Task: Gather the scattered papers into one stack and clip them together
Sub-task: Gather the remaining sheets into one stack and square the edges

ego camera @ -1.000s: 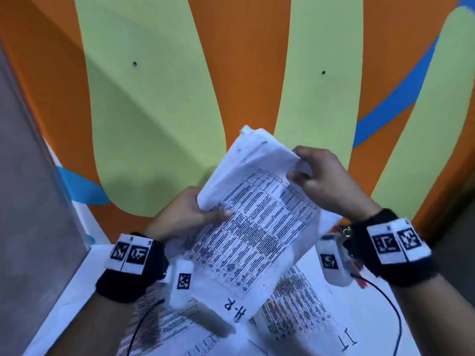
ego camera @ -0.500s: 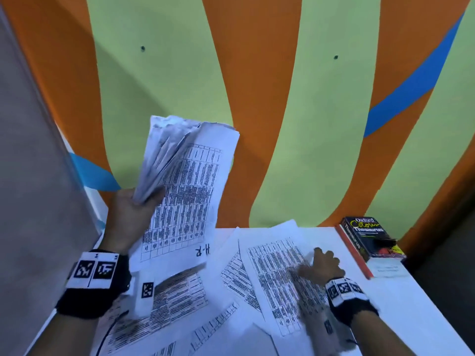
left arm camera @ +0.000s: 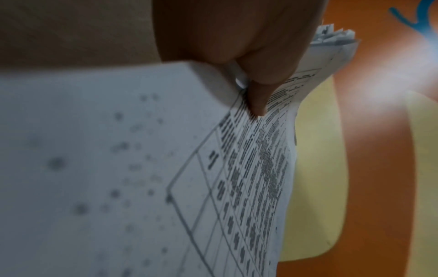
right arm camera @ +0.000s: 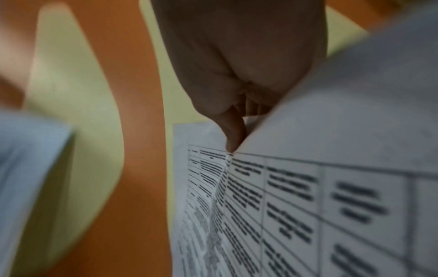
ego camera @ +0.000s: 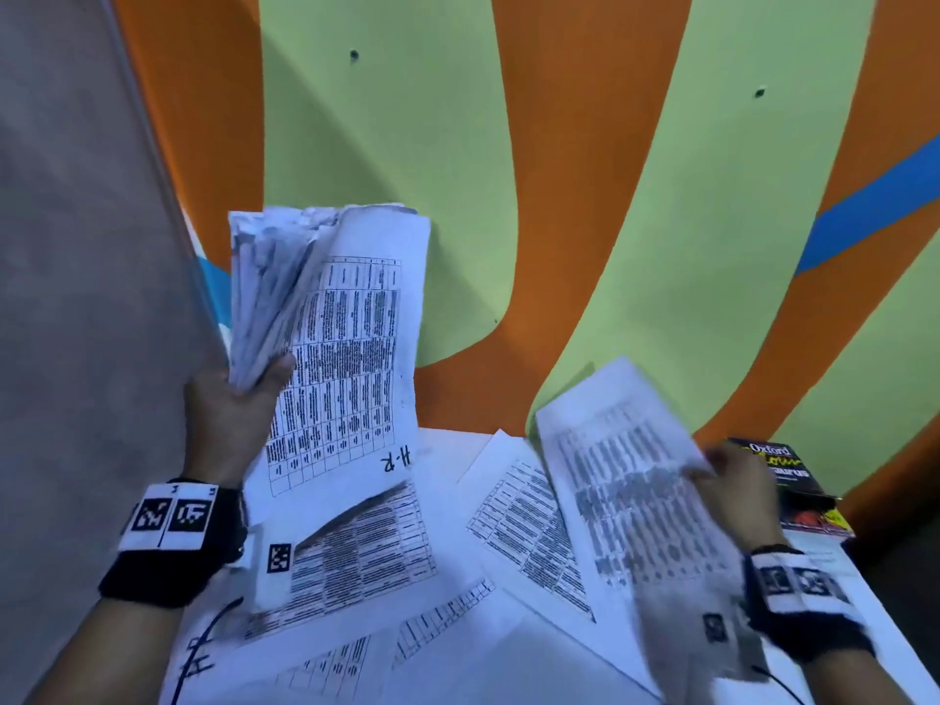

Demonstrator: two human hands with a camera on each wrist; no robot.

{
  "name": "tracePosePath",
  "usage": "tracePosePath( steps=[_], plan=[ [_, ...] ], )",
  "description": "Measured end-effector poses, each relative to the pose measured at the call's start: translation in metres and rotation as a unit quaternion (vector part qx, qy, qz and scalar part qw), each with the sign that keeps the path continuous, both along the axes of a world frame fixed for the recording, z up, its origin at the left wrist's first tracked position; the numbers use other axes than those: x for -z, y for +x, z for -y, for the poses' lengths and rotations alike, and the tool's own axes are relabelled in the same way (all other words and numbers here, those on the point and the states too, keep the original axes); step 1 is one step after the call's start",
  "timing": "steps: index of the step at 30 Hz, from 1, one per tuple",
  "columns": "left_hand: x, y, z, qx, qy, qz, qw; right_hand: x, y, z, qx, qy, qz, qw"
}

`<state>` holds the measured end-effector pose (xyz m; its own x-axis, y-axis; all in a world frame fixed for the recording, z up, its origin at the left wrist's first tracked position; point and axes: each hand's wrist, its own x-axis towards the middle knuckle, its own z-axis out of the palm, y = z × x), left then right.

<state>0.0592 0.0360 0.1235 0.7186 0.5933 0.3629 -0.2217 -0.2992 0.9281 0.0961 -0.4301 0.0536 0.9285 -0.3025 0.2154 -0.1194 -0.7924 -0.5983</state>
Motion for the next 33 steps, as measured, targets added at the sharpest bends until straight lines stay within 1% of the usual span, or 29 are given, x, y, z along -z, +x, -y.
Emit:
tracePosePath(
  steps=[1, 3, 4, 6, 8, 10, 12, 15, 17, 19, 21, 23, 25, 27, 28, 30, 33],
  plan=[
    [0.001, -0.004, -0.007, -0.017, -0.004, -0.006, 1.0, -0.014, 0.0, 0.002, -0.003, 0.046, 0.022, 0.999],
    [0.004, -0.012, -0.023, -0.056, -0.003, -0.006, 0.998, -0.033, -0.001, -0.002, -0.032, 0.156, 0.021, 0.987],
    [0.006, -0.015, -0.029, -0.07, -0.004, -0.004, 0.998, -0.039, -0.001, -0.007, -0.052, 0.197, -0.001, 0.979],
    [0.005, -0.021, -0.039, -0.096, -0.006, -0.008, 0.995, -0.044, 0.004, -0.025, -0.106, 0.216, -0.058, 0.969],
    [0.003, -0.028, -0.046, -0.119, -0.008, -0.015, 0.993, -0.049, 0.015, -0.056, -0.182, 0.178, -0.1, 0.962],
    [0.001, -0.033, -0.053, -0.136, 0.002, -0.004, 0.991, -0.049, 0.029, -0.101, -0.271, 0.094, -0.123, 0.95],
    [-0.006, -0.036, -0.06, -0.167, 0.021, 0.002, 0.986, -0.043, 0.042, -0.156, -0.35, 0.0, -0.13, 0.927],
    [-0.017, -0.039, -0.066, -0.201, 0.049, 0.001, 0.978, -0.016, 0.053, -0.232, -0.439, -0.071, -0.138, 0.885],
    [-0.023, -0.04, -0.069, -0.211, 0.07, 0.019, 0.975, 0.004, 0.057, -0.276, -0.459, -0.141, -0.129, 0.868],
    [-0.027, -0.039, -0.067, -0.209, 0.065, 0.028, 0.975, 0.021, 0.06, -0.305, -0.473, -0.207, -0.121, 0.848],
    [-0.028, -0.04, -0.068, -0.215, 0.055, 0.022, 0.975, 0.036, 0.059, -0.334, -0.487, -0.267, -0.127, 0.822],
    [-0.024, -0.043, -0.072, -0.222, 0.053, 0.007, 0.974, 0.05, 0.059, -0.354, -0.507, -0.306, -0.153, 0.792],
    [-0.019, -0.047, -0.078, -0.227, 0.057, -0.008, 0.972, 0.059, 0.059, -0.364, -0.519, -0.317, -0.184, 0.772],
    [-0.015, -0.048, -0.081, -0.233, 0.049, -0.02, 0.971, 0.066, 0.062, -0.365, -0.518, -0.325, -0.199, 0.766],
    [-0.014, -0.049, -0.083, -0.235, 0.045, -0.022, 0.971, 0.067, 0.063, -0.365, -0.514, -0.321, -0.199, 0.77],
    [-0.013, -0.05, -0.085, -0.241, 0.048, -0.026, 0.969, 0.066, 0.062, -0.364, -0.516, -0.289, -0.189, 0.784],
    [-0.016, -0.05, -0.087, -0.247, 0.056, -0.032, 0.967, 0.059, 0.063, -0.348, -0.524, -0.213, -0.156, 0.809]
  ],
)
